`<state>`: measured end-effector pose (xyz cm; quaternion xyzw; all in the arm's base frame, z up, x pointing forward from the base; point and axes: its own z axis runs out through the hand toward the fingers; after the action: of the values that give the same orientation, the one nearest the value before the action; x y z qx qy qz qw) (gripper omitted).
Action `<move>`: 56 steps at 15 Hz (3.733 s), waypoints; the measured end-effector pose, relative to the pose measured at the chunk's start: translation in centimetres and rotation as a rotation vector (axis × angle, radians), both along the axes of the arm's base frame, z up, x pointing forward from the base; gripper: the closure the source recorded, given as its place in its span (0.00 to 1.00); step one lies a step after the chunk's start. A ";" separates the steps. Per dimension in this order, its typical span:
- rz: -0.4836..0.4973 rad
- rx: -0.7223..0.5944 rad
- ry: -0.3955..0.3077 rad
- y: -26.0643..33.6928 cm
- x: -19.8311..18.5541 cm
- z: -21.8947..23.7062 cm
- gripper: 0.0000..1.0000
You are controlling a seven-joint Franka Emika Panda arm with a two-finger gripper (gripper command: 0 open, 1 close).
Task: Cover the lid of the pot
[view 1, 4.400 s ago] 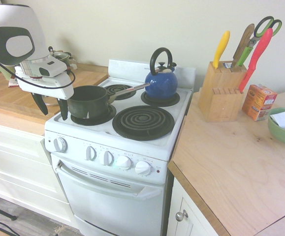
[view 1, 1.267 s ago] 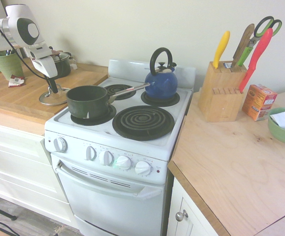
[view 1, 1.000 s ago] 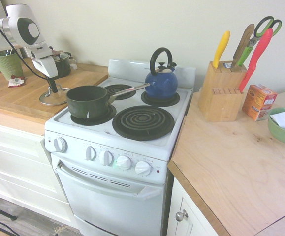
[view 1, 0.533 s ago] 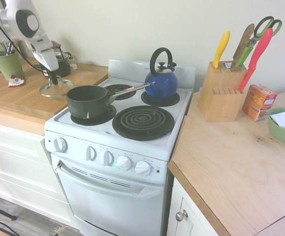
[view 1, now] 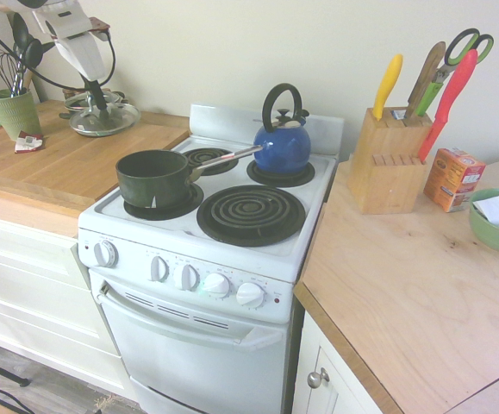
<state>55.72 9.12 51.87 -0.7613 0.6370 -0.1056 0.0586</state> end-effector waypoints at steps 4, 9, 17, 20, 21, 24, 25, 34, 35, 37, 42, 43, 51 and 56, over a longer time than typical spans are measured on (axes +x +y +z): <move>-0.047 -0.015 0.047 -6.9 -1.6 -1.9 1.00; -0.071 -0.015 0.063 -9.8 -2.9 -5.6 1.00; -0.098 -0.012 0.020 -11.5 -1.5 -5.3 1.00; -0.089 -0.018 0.035 -11.3 -0.9 -6.5 1.00; -0.087 -0.020 0.035 -11.2 -0.9 -6.5 1.00; -0.083 -0.024 0.034 -11.2 -0.9 -6.5 1.00; -0.082 -0.027 0.032 -11.2 -0.9 -6.4 1.00; -0.073 -0.042 0.037 -11.1 -3.0 -6.6 1.00; -0.068 -0.044 0.034 -11.0 -3.1 -6.7 1.00; -0.056 -0.051 0.024 -10.6 -3.1 -6.7 1.00; -0.052 -0.050 -0.030 -10.2 -3.1 -5.2 1.00; -0.053 -0.050 -0.035 -10.2 -3.3 -4.9 1.00; -0.056 -0.053 -0.019 -10.6 -3.9 -6.7 1.00; -0.059 -0.050 -0.067 -10.9 -3.5 -5.7 1.00</move>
<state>52.20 -1.78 46.20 -0.7396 0.6539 -0.1486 0.0579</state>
